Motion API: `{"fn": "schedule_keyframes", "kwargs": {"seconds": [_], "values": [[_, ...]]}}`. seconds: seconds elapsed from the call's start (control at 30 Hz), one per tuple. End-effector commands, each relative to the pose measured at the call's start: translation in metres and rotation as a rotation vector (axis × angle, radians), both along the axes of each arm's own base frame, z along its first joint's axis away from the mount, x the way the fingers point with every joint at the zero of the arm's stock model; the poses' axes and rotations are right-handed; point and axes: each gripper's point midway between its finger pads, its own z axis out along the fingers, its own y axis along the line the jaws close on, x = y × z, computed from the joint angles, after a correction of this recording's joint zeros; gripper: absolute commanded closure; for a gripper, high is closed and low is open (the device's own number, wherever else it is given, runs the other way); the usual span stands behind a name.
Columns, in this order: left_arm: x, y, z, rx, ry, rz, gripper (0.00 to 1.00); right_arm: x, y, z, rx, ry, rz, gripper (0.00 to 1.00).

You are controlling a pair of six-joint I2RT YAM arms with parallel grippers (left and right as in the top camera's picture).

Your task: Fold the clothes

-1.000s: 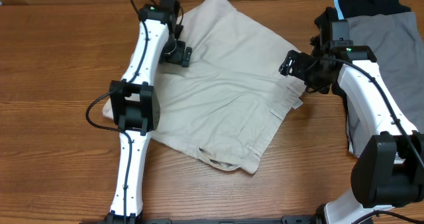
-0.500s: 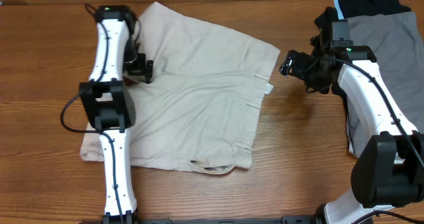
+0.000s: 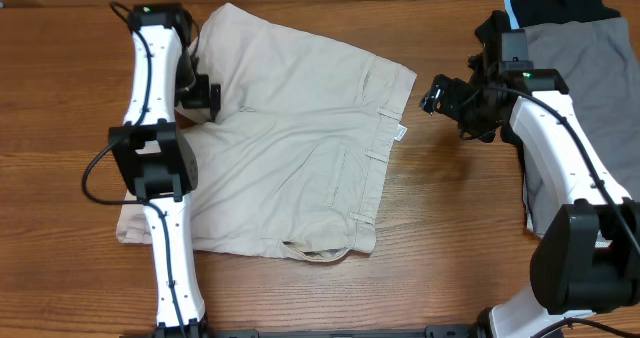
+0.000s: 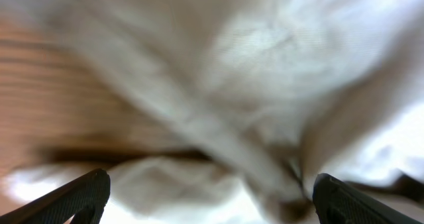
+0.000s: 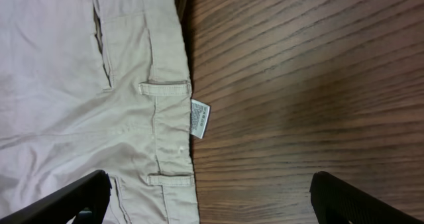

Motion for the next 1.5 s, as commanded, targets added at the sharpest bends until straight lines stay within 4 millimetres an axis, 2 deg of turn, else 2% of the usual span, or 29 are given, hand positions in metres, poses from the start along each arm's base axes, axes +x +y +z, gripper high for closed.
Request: {"fn": "schedule_keyframes", "kwargs": {"seconds": [0.0, 0.13, 0.37, 0.43, 0.53, 0.7, 0.87, 0.9, 1.07, 1.17, 1.3, 1.47], "values": [[0.008, 0.008, 0.104, 0.048, -0.242, 0.032, 0.00, 0.001, 0.006, 0.045, 0.018, -0.116, 0.010, 0.00], [0.003, 0.005, 0.166, 0.047, -0.390, 0.031, 0.00, -0.007, 0.006, 0.083, 0.020, -0.208, 0.011, 0.00], [-0.013, -0.012, 0.250, -0.025, -0.611, 0.003, 0.00, -0.038, 0.005, 0.134, 0.022, -0.308, 0.012, 0.00], [-0.019, -0.020, 0.271, -0.063, -0.671, -0.042, 0.00, -0.046, 0.004, 0.143, 0.022, -0.325, 0.012, 0.00], [-0.028, -0.046, 0.303, -0.165, -0.762, -0.180, 0.00, -0.056, 0.004, 0.152, 0.021, -0.339, 0.015, 0.00], [-0.042, -0.084, 0.338, -0.254, -0.865, -0.379, 0.00, -0.063, 0.004, 0.147, 0.020, -0.305, 0.015, 0.00], [-0.043, -0.115, 0.336, -0.274, -0.861, -0.493, 0.00, -0.059, -0.001, 0.131, -0.010, -0.262, 0.003, 0.00], [-0.042, -0.128, 0.331, -0.283, -0.844, -0.540, 0.00, -0.055, -0.004, 0.122, -0.031, -0.238, -0.005, 0.00], [-0.040, -0.161, 0.314, -0.292, -0.796, -0.655, 0.00, -0.035, -0.007, 0.077, -0.053, -0.128, -0.006, 0.00], [-0.034, -0.174, 0.302, -0.295, -0.768, -0.678, 0.00, -0.020, -0.004, 0.048, -0.047, -0.079, -0.002, 0.00], [-0.027, -0.186, 0.281, -0.310, -0.719, -0.696, 0.00, 0.004, 0.009, 0.015, -0.003, -0.057, 0.028, 0.01], [-0.016, -0.195, 0.253, -0.323, -0.657, -0.701, 0.00, 0.028, 0.027, -0.021, 0.007, -0.061, 0.065, 0.08]]}}
